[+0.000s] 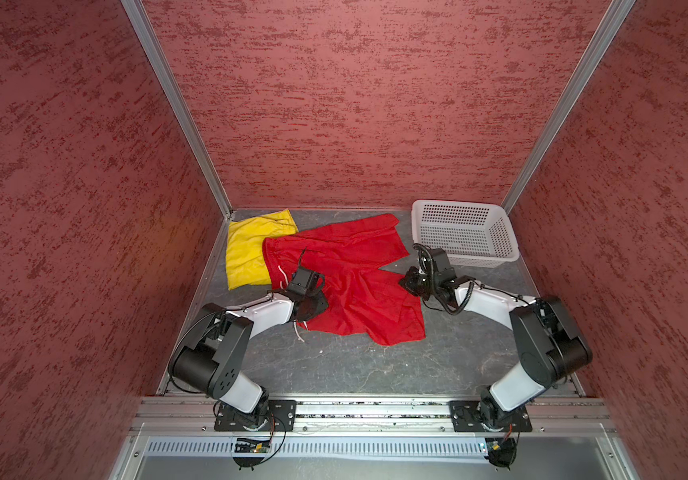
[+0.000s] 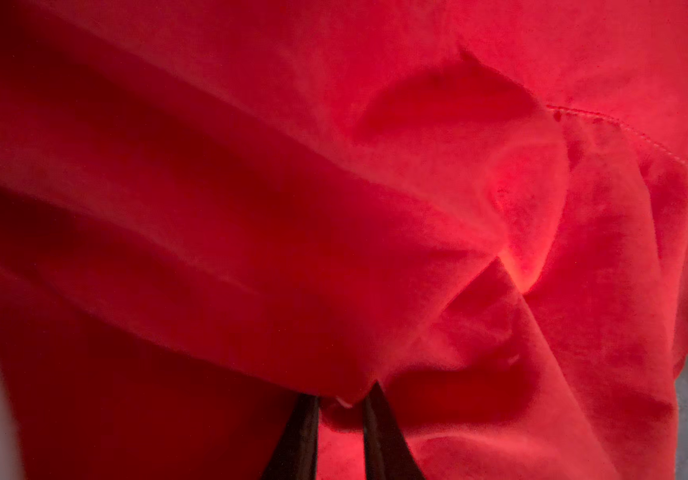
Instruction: Fold and stack the shorts
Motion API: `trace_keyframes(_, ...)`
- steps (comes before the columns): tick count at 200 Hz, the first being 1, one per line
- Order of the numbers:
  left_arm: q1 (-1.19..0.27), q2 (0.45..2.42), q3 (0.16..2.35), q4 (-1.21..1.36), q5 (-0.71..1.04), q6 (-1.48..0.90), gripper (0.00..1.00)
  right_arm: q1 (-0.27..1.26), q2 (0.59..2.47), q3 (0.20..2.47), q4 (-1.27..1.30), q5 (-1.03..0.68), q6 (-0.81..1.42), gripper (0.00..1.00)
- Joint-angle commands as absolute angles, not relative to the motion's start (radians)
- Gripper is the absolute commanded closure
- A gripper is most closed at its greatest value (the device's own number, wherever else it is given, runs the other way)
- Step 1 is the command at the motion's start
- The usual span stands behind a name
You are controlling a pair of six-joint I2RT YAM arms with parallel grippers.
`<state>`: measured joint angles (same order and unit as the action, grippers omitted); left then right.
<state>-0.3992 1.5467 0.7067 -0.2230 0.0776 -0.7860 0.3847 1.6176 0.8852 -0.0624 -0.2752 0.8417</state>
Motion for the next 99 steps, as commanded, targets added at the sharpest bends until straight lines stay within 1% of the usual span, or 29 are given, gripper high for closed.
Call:
trace_keyframes(1, -0.390, 1.597, 0.679, -0.281, 0.110, -0.771, 0.78, 0.382, 1.611, 0.904, -0.200, -0.185, 0.803, 0.64)
trace_keyframes(8, -0.388, 1.597, 0.679, -0.281, 0.113, -0.773, 0.79, 0.383, 1.619, 0.899, -0.203, -0.192, 0.804, 0.60)
trace_keyframes(14, -0.388, 1.595, 0.678, -0.282, 0.116, -0.773, 0.79, 0.384, 1.626, 0.892, -0.203, -0.196, 0.807, 0.59)
trace_keyframes(40, -0.388, 1.585, 0.684, -0.291, 0.118, -0.766, 0.78, 0.384, 1.642, 0.849, -0.179, -0.213, 0.823, 0.58)
trace_keyframes(64, -0.388, 1.580, 0.687, -0.301, 0.117, -0.763, 0.78, 0.384, 1.666, 0.833, -0.134, -0.245, 0.840, 0.58)
trace_keyframes(83, -0.388, 1.583, 0.687, -0.307, 0.114, -0.764, 0.79, 0.389, 1.692, 0.834, -0.101, -0.272, 0.853, 0.61)
trace_keyframes(99, -0.388, 1.588, 0.689, -0.307, 0.114, -0.766, 0.79, 0.396, 1.713, 0.838, -0.083, -0.287, 0.860, 0.61)
